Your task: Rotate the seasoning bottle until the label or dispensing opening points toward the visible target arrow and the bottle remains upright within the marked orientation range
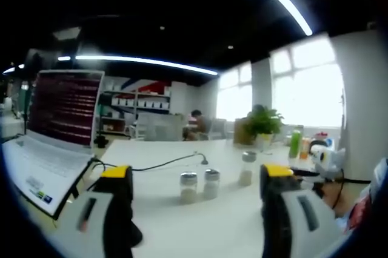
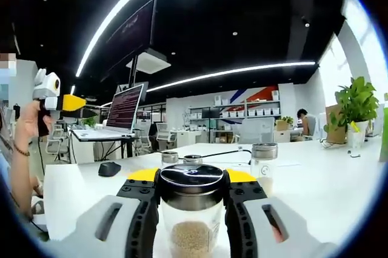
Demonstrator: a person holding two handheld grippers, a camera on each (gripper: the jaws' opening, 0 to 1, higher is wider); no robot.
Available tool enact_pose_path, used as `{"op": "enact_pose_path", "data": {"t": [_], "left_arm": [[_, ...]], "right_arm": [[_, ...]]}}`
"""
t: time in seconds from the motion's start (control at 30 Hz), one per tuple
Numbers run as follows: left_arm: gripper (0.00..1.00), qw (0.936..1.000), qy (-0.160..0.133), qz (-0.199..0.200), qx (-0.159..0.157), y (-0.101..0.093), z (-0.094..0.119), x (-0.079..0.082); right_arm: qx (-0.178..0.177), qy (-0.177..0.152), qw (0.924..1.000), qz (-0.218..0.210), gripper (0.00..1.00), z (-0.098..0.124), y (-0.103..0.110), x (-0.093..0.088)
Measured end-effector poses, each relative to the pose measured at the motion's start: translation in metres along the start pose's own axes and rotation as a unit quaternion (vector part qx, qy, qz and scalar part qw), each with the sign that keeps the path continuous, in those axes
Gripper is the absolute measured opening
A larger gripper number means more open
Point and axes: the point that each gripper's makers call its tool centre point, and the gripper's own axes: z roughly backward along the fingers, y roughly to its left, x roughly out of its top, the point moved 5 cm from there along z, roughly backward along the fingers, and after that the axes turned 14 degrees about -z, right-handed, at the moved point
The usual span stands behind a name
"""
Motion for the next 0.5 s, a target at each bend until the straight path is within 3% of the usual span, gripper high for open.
{"op": "enact_pose_path", "data": {"t": [0.5], "left_arm": [[0.91,0.9997,0.011,-0.011,-0.019,-0.011,-0.006,-0.002]], "right_arm": [[-0.006,-0.008,0.9999,0.013,0.43,0.000,0.000,0.002]]}}
